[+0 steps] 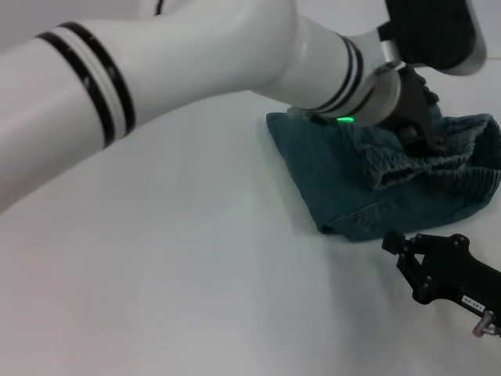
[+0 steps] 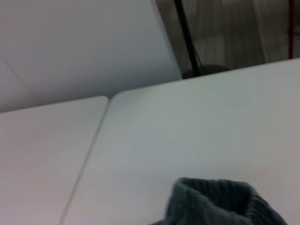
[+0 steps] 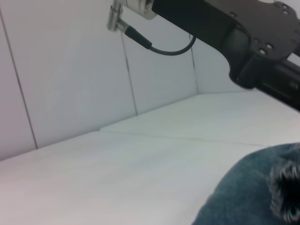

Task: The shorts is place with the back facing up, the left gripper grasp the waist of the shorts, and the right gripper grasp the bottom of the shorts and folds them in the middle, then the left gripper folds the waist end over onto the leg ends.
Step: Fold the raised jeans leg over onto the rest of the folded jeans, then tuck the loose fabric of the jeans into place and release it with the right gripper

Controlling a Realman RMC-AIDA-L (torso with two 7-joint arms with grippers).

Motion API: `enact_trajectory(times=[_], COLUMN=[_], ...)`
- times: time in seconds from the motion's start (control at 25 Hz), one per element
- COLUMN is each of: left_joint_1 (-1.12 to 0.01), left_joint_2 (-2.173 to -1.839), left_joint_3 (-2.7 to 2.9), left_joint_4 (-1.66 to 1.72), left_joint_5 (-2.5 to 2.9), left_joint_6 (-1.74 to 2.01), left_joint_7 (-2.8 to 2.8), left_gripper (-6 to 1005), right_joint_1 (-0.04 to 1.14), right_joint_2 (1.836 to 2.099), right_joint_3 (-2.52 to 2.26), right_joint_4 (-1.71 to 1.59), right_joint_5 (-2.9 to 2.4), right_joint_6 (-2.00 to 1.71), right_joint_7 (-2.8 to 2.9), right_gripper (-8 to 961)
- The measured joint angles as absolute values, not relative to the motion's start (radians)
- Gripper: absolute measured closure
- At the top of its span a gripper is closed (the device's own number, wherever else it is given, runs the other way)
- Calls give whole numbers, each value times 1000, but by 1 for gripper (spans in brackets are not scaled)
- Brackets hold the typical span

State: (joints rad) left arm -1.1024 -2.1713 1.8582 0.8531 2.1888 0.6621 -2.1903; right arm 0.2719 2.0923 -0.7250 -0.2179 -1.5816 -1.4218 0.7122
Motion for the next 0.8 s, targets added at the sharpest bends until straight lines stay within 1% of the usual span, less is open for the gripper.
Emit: enact_trajectory(times=[0.12, 0.24, 0.32, 0.44, 0.52, 0.64, 0.8], left_joint_1=[-990, -836, -715, -594, -526, -463, -419], left_joint_2=[-2171, -2174, -2174, -2174, -2175, -2175, -2175], left_joint_3=[1781, 1728, 1699, 1649, 1600, 1516, 1360], left_joint_4=[952, 1086, 1161, 1204, 1199, 1158, 1050], left_joint_5=[2179, 2140, 2077, 1973, 1887, 1768, 1612], left_joint_6=[666, 666, 676, 706, 736, 813, 964], left_joint_7=[-2113, -2020, -1948, -1867, -1801, -1687, -1522], left_gripper=[478, 358, 267, 131, 118, 97, 77], right_joint_1=[275, 264, 239, 195, 172, 153, 136], right_joint_2=[2090, 2088, 2090, 2095, 2099, 2104, 2106], right_joint_3=[-731, -736, -739, -738, -739, -745, -776], right_joint_4=[-231, -294, -389, -577, -730, -946, -1213], right_joint_5=[-1584, -1586, -1589, -1609, -1656, -1741, -1813], right_joint_6=[-1448, -1497, -1541, -1586, -1593, -1597, -1605], right_joint_7=[713, 738, 791, 934, 1048, 1187, 1389], right_gripper=[910, 907, 905, 902, 900, 897, 856])
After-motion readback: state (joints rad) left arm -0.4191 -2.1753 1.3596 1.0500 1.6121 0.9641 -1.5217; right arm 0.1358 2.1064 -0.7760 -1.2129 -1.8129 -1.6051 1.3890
